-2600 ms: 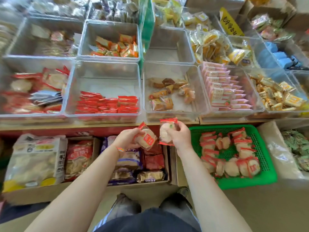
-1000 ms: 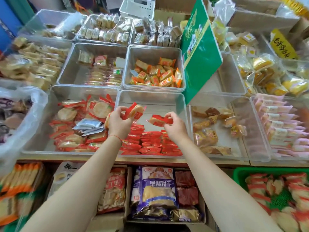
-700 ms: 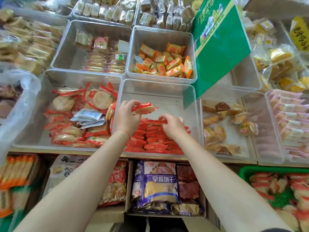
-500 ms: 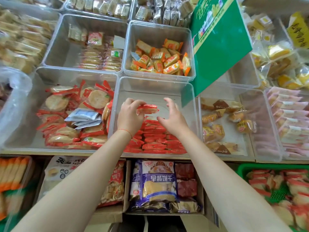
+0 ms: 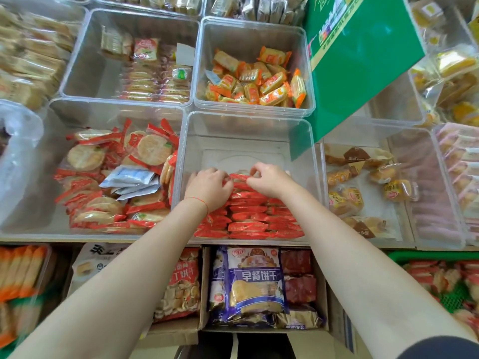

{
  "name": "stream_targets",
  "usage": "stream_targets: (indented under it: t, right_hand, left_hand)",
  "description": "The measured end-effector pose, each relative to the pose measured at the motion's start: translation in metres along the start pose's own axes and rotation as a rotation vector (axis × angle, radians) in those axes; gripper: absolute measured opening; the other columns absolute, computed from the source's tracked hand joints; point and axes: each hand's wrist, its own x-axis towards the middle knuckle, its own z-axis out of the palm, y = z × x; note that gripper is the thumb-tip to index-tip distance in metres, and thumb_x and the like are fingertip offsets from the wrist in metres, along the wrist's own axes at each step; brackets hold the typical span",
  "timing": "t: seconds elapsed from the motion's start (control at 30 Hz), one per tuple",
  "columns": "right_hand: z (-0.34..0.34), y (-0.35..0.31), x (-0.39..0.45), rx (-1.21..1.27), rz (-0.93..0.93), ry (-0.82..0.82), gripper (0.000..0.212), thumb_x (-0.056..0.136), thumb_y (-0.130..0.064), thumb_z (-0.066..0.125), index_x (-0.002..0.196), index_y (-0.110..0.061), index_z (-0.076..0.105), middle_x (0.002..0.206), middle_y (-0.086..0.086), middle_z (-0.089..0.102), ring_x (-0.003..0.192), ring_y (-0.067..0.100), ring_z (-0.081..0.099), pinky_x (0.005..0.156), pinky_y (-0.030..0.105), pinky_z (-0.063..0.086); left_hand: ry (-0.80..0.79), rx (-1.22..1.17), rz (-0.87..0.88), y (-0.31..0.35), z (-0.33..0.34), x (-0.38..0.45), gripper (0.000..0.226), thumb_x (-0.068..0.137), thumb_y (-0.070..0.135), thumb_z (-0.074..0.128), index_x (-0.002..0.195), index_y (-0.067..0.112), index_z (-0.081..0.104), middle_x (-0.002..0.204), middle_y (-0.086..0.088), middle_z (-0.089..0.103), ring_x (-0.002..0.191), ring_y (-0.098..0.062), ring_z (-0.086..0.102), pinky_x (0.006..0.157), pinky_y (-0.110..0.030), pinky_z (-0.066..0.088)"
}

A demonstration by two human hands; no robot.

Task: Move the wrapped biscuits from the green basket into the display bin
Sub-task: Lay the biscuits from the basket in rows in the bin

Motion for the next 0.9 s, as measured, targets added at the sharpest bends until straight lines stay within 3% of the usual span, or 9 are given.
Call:
stream_targets:
  t: [0.13, 0.23, 0.3, 0.37, 0.43, 0.57, 0.77, 0.9]
  right_hand:
    - [0.009, -0.015, 0.014, 0.016, -0.007, -0.058, 0.055, 0.088, -0.052, 0.031, 0.136, -0.034, 0.052, 0.147, 0.004, 0.048, 0.136, 0.027, 0.041, 0.111, 0.049, 0.03]
    - [0.014, -0.022, 0.021, 0.0, -0.029, -0.182, 0.051, 0.093, -0.045, 0.023, 0.126, -0.03, 0.059, 0.144, 0.009, 0.051, 0.131, 0.028, 0.045, 0.106, 0.043, 0.036]
    - [0.012, -0.026, 0.022, 0.047, -0.023, -0.242, 0.049, 0.099, -0.04, 0.024, 0.122, -0.022, 0.064, 0.14, 0.011, 0.054, 0.124, 0.028, 0.049, 0.095, 0.036, 0.037]
    - [0.008, -0.028, 0.021, 0.109, 0.001, -0.259, 0.05, 0.1, -0.042, 0.026, 0.12, -0.023, 0.067, 0.137, 0.01, 0.056, 0.117, 0.025, 0.051, 0.088, 0.033, 0.034]
    - [0.007, -0.027, 0.019, 0.102, -0.02, -0.243, 0.048, 0.099, -0.041, 0.026, 0.119, -0.024, 0.067, 0.137, 0.01, 0.057, 0.117, 0.026, 0.052, 0.09, 0.035, 0.037]
    - [0.008, -0.02, 0.008, 0.12, -0.046, -0.071, 0.045, 0.1, -0.039, 0.029, 0.119, -0.021, 0.066, 0.136, 0.008, 0.058, 0.126, 0.028, 0.049, 0.104, 0.04, 0.038]
    - [-0.006, -0.011, -0.023, 0.173, -0.093, 0.137, 0.032, 0.098, -0.037, 0.041, 0.116, -0.024, 0.065, 0.123, 0.001, 0.066, 0.117, 0.023, 0.055, 0.099, 0.038, 0.043]
    - [-0.011, 0.004, -0.057, 0.219, -0.134, 0.292, 0.029, 0.096, -0.027, 0.046, 0.119, -0.022, 0.064, 0.124, 0.0, 0.062, 0.118, 0.018, 0.052, 0.099, 0.037, 0.043]
  left_hand:
    - [0.007, 0.118, 0.033, -0.005, 0.009, -0.002, 0.045, 0.097, 0.048, 0.031, 0.122, 0.025, 0.061, 0.123, -0.006, 0.06, 0.119, -0.027, 0.05, 0.101, -0.043, 0.031]
    - [0.027, 0.109, 0.067, -0.008, 0.012, -0.003, 0.043, 0.099, 0.045, 0.03, 0.123, 0.024, 0.06, 0.123, -0.007, 0.06, 0.119, -0.027, 0.049, 0.1, -0.043, 0.032]
    - [0.033, 0.116, 0.075, -0.011, 0.012, -0.003, 0.043, 0.099, 0.044, 0.03, 0.124, 0.025, 0.06, 0.123, -0.007, 0.06, 0.119, -0.028, 0.05, 0.099, -0.043, 0.033]
    - [0.019, 0.115, 0.067, -0.012, 0.013, -0.002, 0.043, 0.1, 0.043, 0.029, 0.124, 0.025, 0.059, 0.123, -0.007, 0.06, 0.119, -0.028, 0.05, 0.099, -0.043, 0.033]
    - [0.008, 0.101, 0.067, -0.012, 0.013, -0.002, 0.043, 0.1, 0.043, 0.028, 0.125, 0.025, 0.058, 0.123, -0.008, 0.06, 0.119, -0.028, 0.049, 0.102, -0.045, 0.032]
    - [0.053, 0.056, 0.102, -0.012, 0.008, -0.003, 0.042, 0.1, 0.041, 0.03, 0.127, 0.021, 0.057, 0.126, -0.007, 0.059, 0.122, -0.027, 0.048, 0.105, -0.044, 0.029]
    - [0.151, -0.045, 0.141, -0.001, -0.005, -0.013, 0.04, 0.098, 0.033, 0.042, 0.133, 0.018, 0.055, 0.135, -0.008, 0.056, 0.129, -0.027, 0.045, 0.112, -0.042, 0.027]
    - [0.286, -0.173, 0.167, 0.029, -0.013, -0.031, 0.028, 0.092, 0.02, 0.051, 0.113, 0.011, 0.068, 0.112, -0.012, 0.063, 0.11, -0.031, 0.053, 0.094, -0.041, 0.041]
